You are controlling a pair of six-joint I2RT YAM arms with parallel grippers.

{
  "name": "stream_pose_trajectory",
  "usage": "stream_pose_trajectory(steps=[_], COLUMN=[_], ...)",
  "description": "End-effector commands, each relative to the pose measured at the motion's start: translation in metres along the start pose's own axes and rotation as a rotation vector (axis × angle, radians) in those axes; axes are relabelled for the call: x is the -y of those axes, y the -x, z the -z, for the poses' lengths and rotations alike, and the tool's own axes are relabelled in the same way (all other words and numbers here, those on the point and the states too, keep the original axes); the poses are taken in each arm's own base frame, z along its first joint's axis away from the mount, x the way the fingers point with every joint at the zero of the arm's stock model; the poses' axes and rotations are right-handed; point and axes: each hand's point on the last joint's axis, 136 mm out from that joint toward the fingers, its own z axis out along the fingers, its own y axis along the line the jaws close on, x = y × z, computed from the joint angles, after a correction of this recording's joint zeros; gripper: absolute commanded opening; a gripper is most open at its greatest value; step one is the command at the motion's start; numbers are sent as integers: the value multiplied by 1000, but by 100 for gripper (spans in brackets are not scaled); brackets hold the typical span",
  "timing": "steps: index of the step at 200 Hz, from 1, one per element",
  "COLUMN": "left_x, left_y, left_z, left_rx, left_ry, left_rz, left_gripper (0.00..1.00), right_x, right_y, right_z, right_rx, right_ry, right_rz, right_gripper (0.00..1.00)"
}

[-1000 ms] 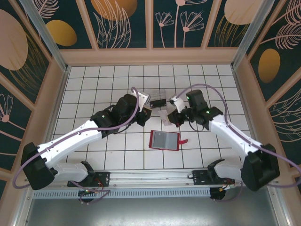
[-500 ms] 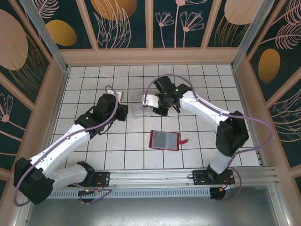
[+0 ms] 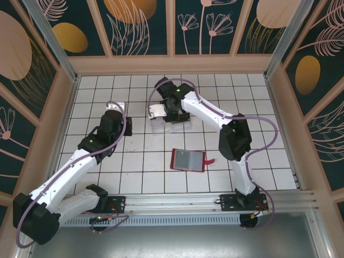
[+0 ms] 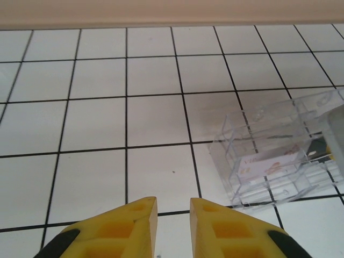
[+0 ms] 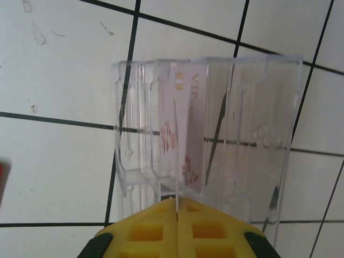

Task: Take the credit cards out of the card holder

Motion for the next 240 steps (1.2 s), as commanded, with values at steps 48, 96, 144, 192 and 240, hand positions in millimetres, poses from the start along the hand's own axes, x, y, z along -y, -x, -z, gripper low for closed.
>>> stream_pose_trajectory(steps=[48,96,144,192,240], left_x=[-10,-7,-6,-7,-7], left_y=[19,19,18,18,18], left_z=[13,12,12,11,10], left_rx=[100,92,89,87,87], left_ry=[36,23,19,21,23], left_rz=[7,1,-3,-6,-11], left_gripper=[24,24,25,25,25], right_x=[-10,-3,0,0,14], right_y=[7,6,2,6,13], right_z=[-15,-25,-37,-49,-40], right_rx=[-42,-55,-76,-72,-43], right_ry=[62,59,59,65,13], right_rz=[92,33,11,8,-11], right_gripper=[0,0,0,0,21])
